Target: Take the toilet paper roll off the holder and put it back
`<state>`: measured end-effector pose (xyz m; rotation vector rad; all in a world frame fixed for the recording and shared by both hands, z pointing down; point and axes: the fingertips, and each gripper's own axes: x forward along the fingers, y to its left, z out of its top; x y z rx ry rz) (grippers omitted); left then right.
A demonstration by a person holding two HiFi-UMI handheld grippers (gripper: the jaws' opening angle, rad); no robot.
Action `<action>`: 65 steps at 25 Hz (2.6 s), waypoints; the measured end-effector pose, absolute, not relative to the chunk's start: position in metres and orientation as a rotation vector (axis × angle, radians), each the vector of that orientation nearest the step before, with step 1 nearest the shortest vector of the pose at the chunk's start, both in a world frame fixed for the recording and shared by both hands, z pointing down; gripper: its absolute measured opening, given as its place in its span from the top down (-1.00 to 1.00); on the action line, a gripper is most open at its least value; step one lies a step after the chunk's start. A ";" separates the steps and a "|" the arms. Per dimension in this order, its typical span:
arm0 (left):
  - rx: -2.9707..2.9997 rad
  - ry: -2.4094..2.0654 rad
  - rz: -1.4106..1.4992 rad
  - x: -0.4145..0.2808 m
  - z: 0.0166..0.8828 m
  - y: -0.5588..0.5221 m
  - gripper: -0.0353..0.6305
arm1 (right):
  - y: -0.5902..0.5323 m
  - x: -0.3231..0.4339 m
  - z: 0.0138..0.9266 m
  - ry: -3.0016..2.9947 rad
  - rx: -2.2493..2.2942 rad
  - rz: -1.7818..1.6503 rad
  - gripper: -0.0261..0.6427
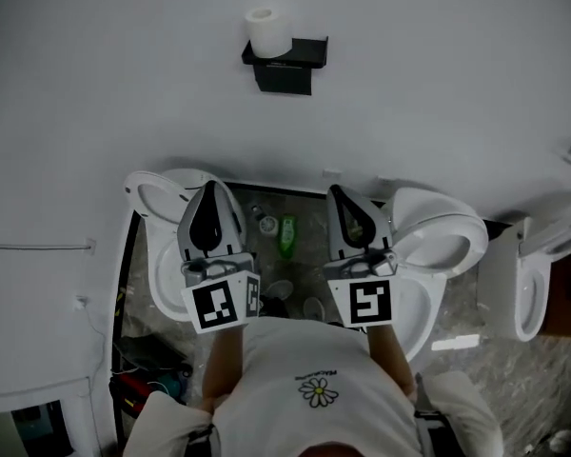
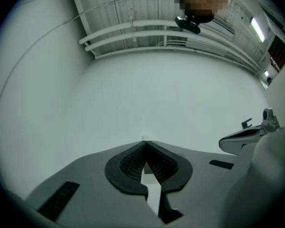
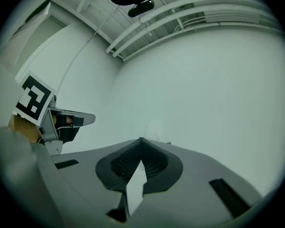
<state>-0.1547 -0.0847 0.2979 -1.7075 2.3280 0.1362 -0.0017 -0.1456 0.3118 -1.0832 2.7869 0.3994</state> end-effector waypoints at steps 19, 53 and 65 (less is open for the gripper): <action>-2.082 2.093 0.118 -0.185 0.305 -0.163 0.85 | -0.189 0.003 0.307 2.612 -1.625 0.469 0.89; -2.397 1.893 0.100 -0.230 0.237 -0.379 -0.19 | -0.202 0.011 0.311 2.597 -1.722 0.422 0.89; -2.518 1.928 -0.048 -0.233 0.278 -0.445 -0.20 | -0.195 0.031 0.326 2.589 -1.868 0.352 0.89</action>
